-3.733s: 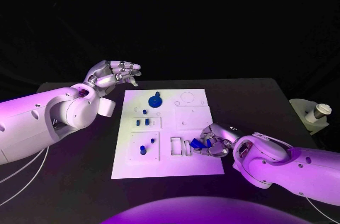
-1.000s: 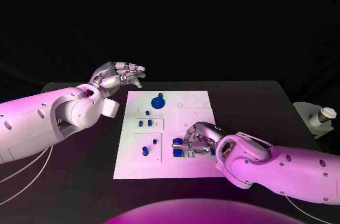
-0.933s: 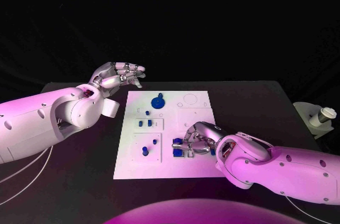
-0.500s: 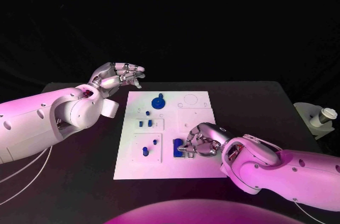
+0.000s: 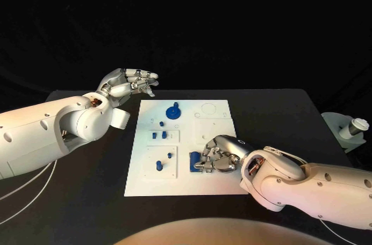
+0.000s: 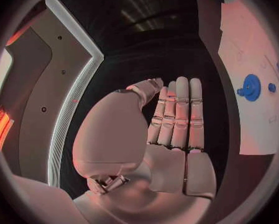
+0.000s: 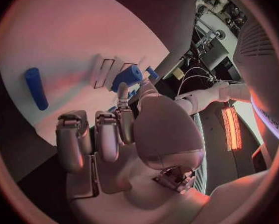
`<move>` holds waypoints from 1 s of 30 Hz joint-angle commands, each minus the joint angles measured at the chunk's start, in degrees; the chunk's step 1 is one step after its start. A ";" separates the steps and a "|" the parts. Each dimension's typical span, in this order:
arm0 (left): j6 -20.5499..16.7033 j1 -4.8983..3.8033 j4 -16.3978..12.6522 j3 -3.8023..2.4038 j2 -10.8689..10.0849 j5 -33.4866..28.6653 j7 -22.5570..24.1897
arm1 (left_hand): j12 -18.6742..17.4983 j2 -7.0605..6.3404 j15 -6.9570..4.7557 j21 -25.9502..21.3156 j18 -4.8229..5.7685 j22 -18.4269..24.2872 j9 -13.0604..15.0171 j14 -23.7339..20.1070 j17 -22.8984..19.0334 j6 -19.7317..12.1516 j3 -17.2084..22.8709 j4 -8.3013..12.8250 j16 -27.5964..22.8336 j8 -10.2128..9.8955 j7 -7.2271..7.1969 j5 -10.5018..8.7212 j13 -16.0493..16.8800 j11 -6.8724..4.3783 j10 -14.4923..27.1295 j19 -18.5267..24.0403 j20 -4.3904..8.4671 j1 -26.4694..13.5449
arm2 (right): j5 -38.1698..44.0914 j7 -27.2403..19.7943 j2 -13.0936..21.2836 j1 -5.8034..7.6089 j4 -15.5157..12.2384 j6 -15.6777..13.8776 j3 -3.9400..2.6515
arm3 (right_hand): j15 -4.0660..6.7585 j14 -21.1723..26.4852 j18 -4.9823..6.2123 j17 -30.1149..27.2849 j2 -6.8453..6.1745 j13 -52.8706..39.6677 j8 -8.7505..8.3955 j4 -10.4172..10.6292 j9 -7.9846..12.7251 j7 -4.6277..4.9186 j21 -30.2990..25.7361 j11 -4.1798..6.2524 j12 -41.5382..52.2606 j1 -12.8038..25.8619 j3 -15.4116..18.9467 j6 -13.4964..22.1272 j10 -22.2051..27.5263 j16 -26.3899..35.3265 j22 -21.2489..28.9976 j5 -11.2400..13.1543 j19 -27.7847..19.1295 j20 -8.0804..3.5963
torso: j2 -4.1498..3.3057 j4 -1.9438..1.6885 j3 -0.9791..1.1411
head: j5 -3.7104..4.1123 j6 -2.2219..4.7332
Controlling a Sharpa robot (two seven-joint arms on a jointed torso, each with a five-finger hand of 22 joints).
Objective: Assemble the parts on the task board
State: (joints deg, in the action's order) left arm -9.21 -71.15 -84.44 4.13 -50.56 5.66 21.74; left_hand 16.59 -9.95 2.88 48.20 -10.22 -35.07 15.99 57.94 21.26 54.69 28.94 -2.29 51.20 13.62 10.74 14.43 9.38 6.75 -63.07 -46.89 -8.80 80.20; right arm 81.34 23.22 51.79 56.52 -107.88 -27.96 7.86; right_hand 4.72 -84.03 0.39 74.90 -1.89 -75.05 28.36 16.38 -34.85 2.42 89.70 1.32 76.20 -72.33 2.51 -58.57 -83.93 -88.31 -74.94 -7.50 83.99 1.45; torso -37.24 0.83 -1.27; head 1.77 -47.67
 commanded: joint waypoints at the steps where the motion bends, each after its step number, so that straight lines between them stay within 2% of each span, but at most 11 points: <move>1: 0.71 -0.04 -0.19 -0.03 0.09 0.11 0.21 | 0.25 0.12 0.19 -0.32 -0.14 0.11 -0.06 0.02 0.08 -0.19 0.08 -0.30 -0.25 -0.11 0.02 0.39 0.03 -0.02 0.32 0.35 -0.18 -0.37 | 0.55 0.16 -0.37 0.02 0.70 1.83 -0.01 | 0.44 -5.19 -0.37 11.06 0.69 -5.77 -0.16 0.24 0.09 -0.15 0.21 0.47 0.18 -0.01 -0.13 -0.21 -0.84 -0.28 -15.04 -0.15 5.98 -0.27 | -0.08 -0.09 -0.05 | 0.04 -0.13; 4: 0.69 -0.04 -0.19 -0.03 0.06 0.11 0.20 | 0.25 0.12 0.19 -0.32 -0.14 0.11 -0.06 0.02 0.08 -0.19 0.08 -0.30 -0.25 -0.11 0.02 0.39 0.03 -0.02 0.32 0.35 -0.18 -0.37 | 0.78 0.60 -0.69 0.03 1.45 2.25 -0.01 | 0.46 -5.19 -0.37 11.05 0.92 -5.81 -0.18 0.20 0.14 -0.20 0.21 0.50 0.22 -0.25 -0.29 -0.25 -0.87 -0.27 -15.04 -0.19 5.98 -0.28 | -0.08 -0.02 -0.07 | -0.08 -0.26; 10: 0.72 -0.05 -0.19 -0.03 0.02 0.11 0.16 | 0.26 0.17 0.20 -0.35 -0.14 0.12 -0.07 0.01 0.09 -0.19 0.09 -0.38 -0.25 -0.10 0.03 0.39 0.03 0.00 0.34 0.34 -0.20 -0.45 | 1.46 1.28 -0.89 0.04 2.08 3.07 -0.01 | 0.60 -5.19 -0.32 11.05 1.44 -5.90 -0.33 -0.12 0.33 -0.40 -0.01 0.68 0.26 -2.04 -1.20 -0.25 -0.91 -0.27 -14.97 -1.28 5.90 -0.37 | -0.02 -0.03 0.04 | -0.12 -0.57; 17: 0.65 -0.05 -0.14 -0.03 0.00 0.10 0.13 | 0.27 0.27 0.21 -0.39 -0.14 0.15 -0.07 0.02 0.11 -0.18 0.15 -0.44 -0.24 -0.08 0.03 0.41 0.04 0.00 0.35 0.32 -0.21 -0.48 | 1.92 1.36 -0.60 0.04 1.77 4.34 0.00 | 0.73 -5.17 -0.28 11.00 -0.01 -5.91 -0.55 -0.42 0.67 -0.53 -0.19 0.81 0.09 -5.05 -2.37 -0.36 -0.87 -0.23 -14.92 -0.45 5.84 -0.50 | -0.01 0.11 0.04 | -0.24 -0.63; 25: 0.64 -0.05 -0.11 -0.03 -0.04 0.10 0.11 | 0.27 0.27 0.21 -0.39 -0.14 0.15 -0.07 0.02 0.11 -0.18 0.15 -0.44 -0.24 -0.08 0.03 0.41 0.04 0.00 0.35 0.32 -0.21 -0.48 | 2.56 1.41 0.05 0.04 1.64 4.41 0.00 | 0.74 -5.18 -0.31 11.05 -0.40 -5.97 -0.61 -0.39 0.77 -0.54 -0.08 0.83 0.13 -5.66 -2.63 -0.43 -0.89 -0.24 -14.95 -0.41 5.87 -0.52 | 0.02 0.05 0.01 | -0.22 -0.66; 30: 0.63 -0.05 -0.08 -0.03 -0.04 0.10 0.10 | 0.27 0.27 0.21 -0.39 -0.14 0.15 -0.07 0.02 0.11 -0.18 0.15 -0.44 -0.24 -0.08 0.03 0.41 0.04 0.00 0.35 0.32 -0.21 -0.48 | 2.50 1.07 0.33 0.04 1.36 3.45 0.00 | 0.66 -5.16 -0.30 10.98 -0.97 -5.92 -0.65 0.26 0.90 -0.35 -0.12 0.68 -0.02 -4.97 -2.41 -0.59 -0.86 -0.21 -14.94 -0.01 5.86 -0.50 | 0.00 0.04 0.02 | -0.18 -0.66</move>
State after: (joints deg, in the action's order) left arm -9.22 -71.15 -84.42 4.14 -50.66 5.68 21.58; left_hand 16.59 -9.95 2.88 48.20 -10.22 -35.02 16.00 57.94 21.31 54.69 29.10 -2.45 51.20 13.62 10.74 14.63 9.38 6.75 -63.08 -46.90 -8.80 80.21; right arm 82.86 24.15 52.04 56.61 -106.32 -24.77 7.85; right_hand 5.11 -84.04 0.39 74.90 -2.27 -75.29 27.91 16.24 -34.01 2.22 89.69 1.72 76.48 -77.38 0.16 -58.78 -83.92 -88.31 -74.91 -7.85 83.99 1.46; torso -37.23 0.90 -1.24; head 1.53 -48.33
